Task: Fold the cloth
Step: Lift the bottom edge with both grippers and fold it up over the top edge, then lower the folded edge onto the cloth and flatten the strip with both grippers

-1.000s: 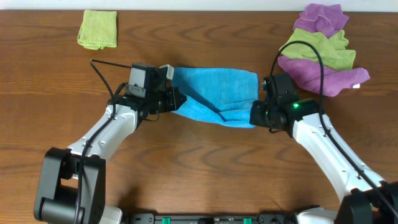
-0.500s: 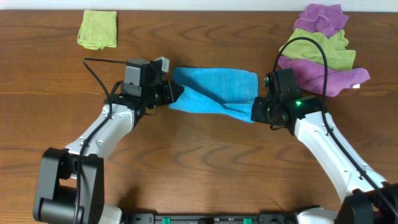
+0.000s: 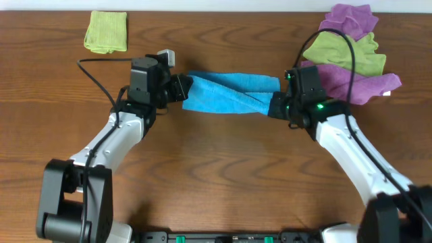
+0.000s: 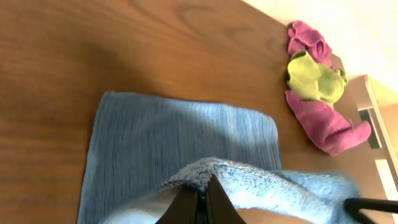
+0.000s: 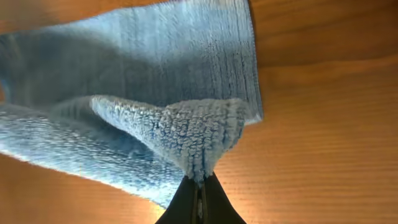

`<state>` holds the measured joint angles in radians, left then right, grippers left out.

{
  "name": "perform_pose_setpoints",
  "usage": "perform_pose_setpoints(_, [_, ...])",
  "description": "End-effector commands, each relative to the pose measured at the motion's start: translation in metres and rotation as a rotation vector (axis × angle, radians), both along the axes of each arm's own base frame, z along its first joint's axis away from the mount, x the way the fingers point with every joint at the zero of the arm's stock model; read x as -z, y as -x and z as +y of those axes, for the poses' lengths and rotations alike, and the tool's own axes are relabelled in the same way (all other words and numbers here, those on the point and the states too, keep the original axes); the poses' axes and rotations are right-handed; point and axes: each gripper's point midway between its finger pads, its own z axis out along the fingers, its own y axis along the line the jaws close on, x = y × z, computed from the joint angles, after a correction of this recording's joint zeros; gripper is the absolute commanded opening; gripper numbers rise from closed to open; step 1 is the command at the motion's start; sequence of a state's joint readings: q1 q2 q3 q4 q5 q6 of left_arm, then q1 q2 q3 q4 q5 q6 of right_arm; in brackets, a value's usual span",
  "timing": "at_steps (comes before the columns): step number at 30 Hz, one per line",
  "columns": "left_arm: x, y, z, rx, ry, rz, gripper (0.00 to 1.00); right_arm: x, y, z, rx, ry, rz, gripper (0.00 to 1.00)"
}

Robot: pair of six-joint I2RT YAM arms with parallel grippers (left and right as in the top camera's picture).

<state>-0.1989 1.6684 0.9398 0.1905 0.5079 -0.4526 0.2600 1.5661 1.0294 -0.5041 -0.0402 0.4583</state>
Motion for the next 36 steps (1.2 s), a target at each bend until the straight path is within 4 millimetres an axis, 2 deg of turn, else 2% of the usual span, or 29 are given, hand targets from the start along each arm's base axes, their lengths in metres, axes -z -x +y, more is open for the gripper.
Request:
perform_pose_setpoints(1, [0.005, -0.015, 0.002, -0.026, -0.007, -0.020, 0.06, 0.006, -0.011, -0.003, 0.016, 0.010, -0.007, 0.01])
perform_pose_setpoints(9, [0.025, -0.038, -0.002, -0.027, -0.008, -0.017, 0.06, 0.015, -0.039, -0.018, 0.084, -0.019, -0.057, 0.02])
perform_pose_setpoints(13, [0.025, -0.054, -0.005, -0.023, -0.011, -0.031, 0.06, 0.016, -0.053, -0.024, 0.102, -0.028, -0.095, 0.01])
perform_pose_setpoints(18, [0.025, -0.071, -0.011, -0.011, -0.001, -0.034, 0.06, 0.018, -0.074, -0.021, 0.096, -0.062, -0.115, 0.01])
perform_pose_setpoints(24, [0.036, -0.063, -0.013, 0.018, -0.012, 0.027, 0.06, 0.025, -0.076, -0.008, 0.060, -0.108, -0.066, 0.02])
perform_pose_setpoints(32, [0.059, -0.037, -0.011, 0.064, -0.054, 0.158, 0.06, 0.032, -0.060, -0.011, 0.041, -0.080, 0.009, 0.02])
perform_pose_setpoints(36, [0.063, -0.033, -0.010, 0.078, -0.074, 0.167, 0.05, 0.032, -0.060, -0.014, 0.047, -0.079, 0.014, 0.02])
